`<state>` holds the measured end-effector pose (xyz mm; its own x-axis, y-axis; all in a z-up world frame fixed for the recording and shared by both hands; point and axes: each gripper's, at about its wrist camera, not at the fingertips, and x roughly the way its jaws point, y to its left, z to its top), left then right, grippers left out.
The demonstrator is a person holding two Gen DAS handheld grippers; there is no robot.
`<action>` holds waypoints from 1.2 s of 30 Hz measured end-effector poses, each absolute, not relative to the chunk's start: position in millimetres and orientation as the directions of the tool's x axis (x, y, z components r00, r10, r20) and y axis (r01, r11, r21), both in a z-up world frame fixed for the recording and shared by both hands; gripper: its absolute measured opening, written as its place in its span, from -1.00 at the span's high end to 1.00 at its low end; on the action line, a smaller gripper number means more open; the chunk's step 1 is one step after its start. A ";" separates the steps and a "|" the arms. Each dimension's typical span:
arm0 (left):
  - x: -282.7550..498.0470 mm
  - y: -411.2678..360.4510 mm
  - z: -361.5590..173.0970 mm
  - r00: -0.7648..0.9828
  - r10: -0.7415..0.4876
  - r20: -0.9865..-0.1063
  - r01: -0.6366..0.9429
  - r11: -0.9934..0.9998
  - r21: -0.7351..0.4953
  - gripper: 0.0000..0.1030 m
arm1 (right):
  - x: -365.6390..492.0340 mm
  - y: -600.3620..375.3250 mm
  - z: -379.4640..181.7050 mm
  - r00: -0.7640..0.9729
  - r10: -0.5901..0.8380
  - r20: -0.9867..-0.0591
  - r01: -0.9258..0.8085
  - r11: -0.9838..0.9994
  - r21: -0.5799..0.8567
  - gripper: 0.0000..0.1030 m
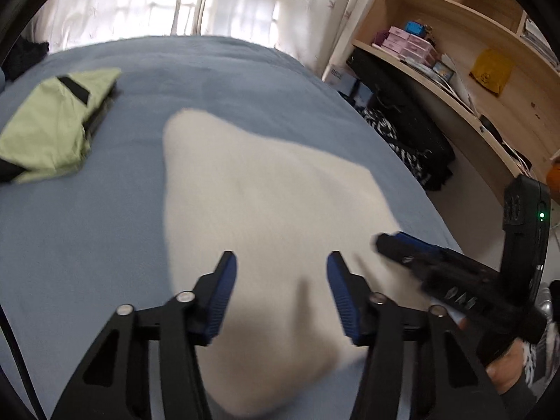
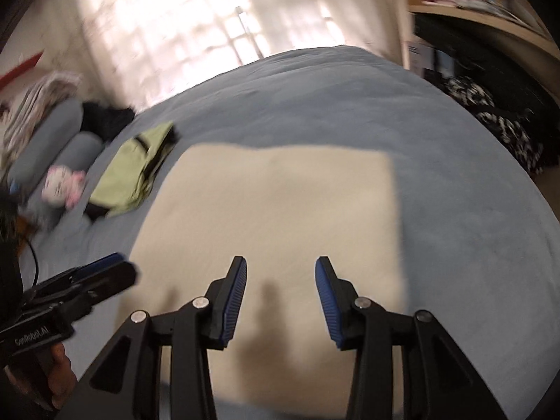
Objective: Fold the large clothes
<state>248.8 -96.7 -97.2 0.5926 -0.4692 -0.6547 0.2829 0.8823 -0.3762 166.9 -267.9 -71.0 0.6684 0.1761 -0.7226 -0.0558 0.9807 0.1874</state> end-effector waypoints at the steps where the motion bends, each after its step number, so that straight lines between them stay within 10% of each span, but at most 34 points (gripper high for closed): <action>1: 246.7 -99.1 -103.8 0.586 -0.466 -0.663 0.274 0.884 -0.379 0.08 | 166.0 -262.6 -74.8 0.670 0.155 -0.726 -0.061 0.986 0.155 0.21; 4: 240.6 -95.0 -109.9 0.618 -0.441 -0.651 0.265 0.896 -0.356 0.18 | 166.9 -270.3 -85.4 0.676 0.032 -0.737 0.007 0.999 0.050 0.26; 7: 237.9 -88.2 -116.0 0.614 -0.465 -0.638 0.274 0.883 -0.381 0.24 | 161.1 -297.9 -93.3 0.661 -0.007 -0.750 0.076 0.995 0.057 1.00; 15: 235.5 -88.4 -121.3 0.623 -0.446 -0.643 0.271 0.894 -0.358 0.29 | 141.4 -309.4 -96.4 0.658 -0.150 -0.737 0.153 0.986 -0.065 0.95; 36: 211.3 -73.9 -107.8 0.568 -0.383 -0.729 0.143 0.918 -0.371 0.25 | 103.9 -334.6 -93.8 0.589 -0.004 -0.808 0.251 0.952 0.177 0.94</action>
<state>211.3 -73.9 -107.8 0.5675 -0.3831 -0.7288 0.1432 0.9176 -0.3708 103.9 -334.6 -93.8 0.5891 -0.0044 -0.8081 0.2505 0.9517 0.1774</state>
